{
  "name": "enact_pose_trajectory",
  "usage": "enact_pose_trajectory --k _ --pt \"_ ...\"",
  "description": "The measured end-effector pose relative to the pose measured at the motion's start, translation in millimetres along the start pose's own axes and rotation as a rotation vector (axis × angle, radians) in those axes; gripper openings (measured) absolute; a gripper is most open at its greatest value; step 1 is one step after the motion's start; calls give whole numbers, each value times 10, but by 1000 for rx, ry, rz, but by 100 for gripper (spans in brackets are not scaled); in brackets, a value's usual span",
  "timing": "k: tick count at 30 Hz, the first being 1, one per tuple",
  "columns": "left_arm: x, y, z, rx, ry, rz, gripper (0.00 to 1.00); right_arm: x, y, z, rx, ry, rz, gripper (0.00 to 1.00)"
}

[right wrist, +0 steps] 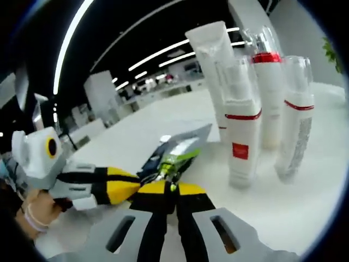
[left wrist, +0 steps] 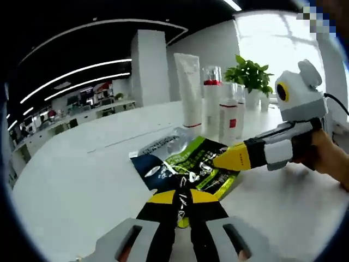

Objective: Arrange the skincare products in the storage area until every visible bottle or jar stands upright without overlapping.

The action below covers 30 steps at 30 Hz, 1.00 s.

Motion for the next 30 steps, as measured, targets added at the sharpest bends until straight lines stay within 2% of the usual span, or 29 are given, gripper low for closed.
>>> enact_pose_trajectory --k 2,4,7,9,11,13,15,17,20,22,23,25,28,30 --pt "-10 51 -5 -13 1 1 0 8 8 -23 40 -9 5 6" --pt "-18 41 2 35 -7 15 0 25 -2 -46 77 -6 25 7" --pt "-25 53 -1 64 -11 26 0 63 3 -81 136 1 52 7" --pt "-26 43 1 62 -10 25 0 104 24 -148 180 -22 69 7" --pt "-35 49 -5 40 -10 13 0 172 -1 -242 245 -52 115 3" --pt "-40 21 -3 19 -10 4 0 240 26 -349 283 -110 124 0" --pt "-29 2 4 12 -9 -2 0 311 75 -480 261 -200 119 0" --pt "-34 41 -3 17 -11 -3 0 370 173 -545 230 -238 70 0" --pt "-29 33 5 31 -15 -1 0 374 255 -531 191 -240 19 0" --pt "10 8 1 3 -11 21 0 354 284 -483 159 -224 -5 0" --pt "41 4 -29 12 -26 22 1 345 285 -454 150 -223 -15 0" --pt "110 27 -228 59 -131 28 1 340 278 -419 138 -209 -20 0" --pt "342 39 -373 122 -219 27 3 357 292 -404 99 -215 -38 0" --pt "453 100 -401 136 -242 19 3 363 321 -413 78 -222 -50 0"
Point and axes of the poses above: the point that each gripper's makers call its tool centre point, and the gripper's own axes: x roughly backward along the fingers, y roughly to its left, z roughly out of its underside, the point moved 4 cm from there along x, roughly backward along the fingers, and after that the axes turned 6 degrees about -y, right-handed, at the moved point
